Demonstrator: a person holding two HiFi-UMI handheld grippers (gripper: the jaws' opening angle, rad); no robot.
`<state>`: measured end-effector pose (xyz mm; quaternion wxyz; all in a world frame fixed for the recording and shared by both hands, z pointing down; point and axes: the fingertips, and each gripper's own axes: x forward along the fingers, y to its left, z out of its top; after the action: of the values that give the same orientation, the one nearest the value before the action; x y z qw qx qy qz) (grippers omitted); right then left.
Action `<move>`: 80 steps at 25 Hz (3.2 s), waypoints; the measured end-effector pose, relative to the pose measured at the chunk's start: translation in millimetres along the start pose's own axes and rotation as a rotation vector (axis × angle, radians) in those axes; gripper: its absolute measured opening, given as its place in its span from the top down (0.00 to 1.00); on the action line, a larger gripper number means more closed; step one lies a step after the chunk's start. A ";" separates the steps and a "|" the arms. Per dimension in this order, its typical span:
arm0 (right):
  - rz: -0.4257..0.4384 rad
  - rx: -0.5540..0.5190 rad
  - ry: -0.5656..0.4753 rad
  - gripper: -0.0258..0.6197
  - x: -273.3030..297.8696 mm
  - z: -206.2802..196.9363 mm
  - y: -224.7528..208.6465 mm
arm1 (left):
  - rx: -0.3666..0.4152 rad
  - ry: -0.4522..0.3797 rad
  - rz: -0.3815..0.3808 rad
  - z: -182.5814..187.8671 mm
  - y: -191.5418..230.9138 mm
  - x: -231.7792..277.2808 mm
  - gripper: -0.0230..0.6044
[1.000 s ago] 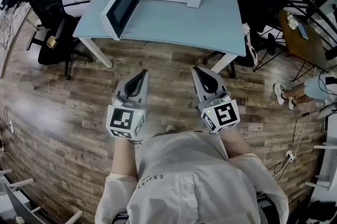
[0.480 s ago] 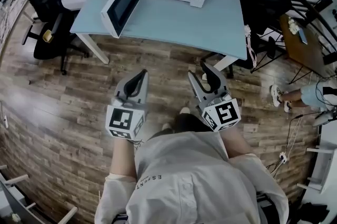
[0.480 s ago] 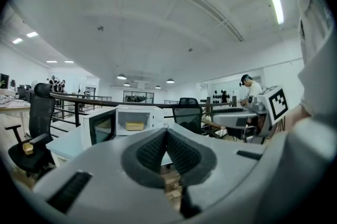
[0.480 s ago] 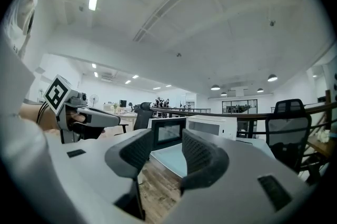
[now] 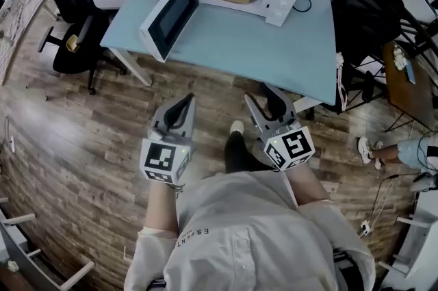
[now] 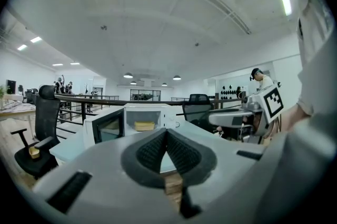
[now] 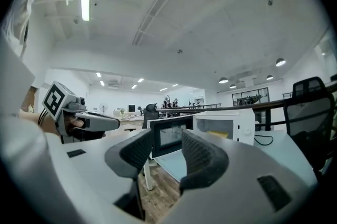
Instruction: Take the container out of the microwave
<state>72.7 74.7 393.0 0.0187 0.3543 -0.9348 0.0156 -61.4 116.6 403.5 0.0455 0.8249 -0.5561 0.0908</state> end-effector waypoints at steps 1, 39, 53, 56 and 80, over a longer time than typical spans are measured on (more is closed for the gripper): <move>0.008 0.003 -0.001 0.69 11.1 1.2 -8.6 | 0.005 0.003 0.002 2.4 4.9 9.9 0.97; 0.102 -0.178 0.447 0.69 320.8 -56.2 -243.3 | 0.082 0.024 -0.100 69.2 160.4 329.3 0.97; 0.109 -0.440 0.773 0.69 408.1 -126.6 -289.3 | 0.035 0.049 -0.170 48.8 199.6 346.7 0.97; 0.141 -0.485 0.827 0.69 418.5 -140.0 -293.4 | 0.032 0.058 -0.180 44.4 202.7 348.9 0.97; 0.350 -0.638 0.981 0.92 420.1 -176.4 -286.7 | 0.000 0.075 -0.159 37.2 206.8 337.1 0.97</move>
<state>-47.4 -410.5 593.1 0.5495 0.1238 -0.8201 -0.1009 -126.1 -274.5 429.2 0.0734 0.8624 -0.4869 0.1176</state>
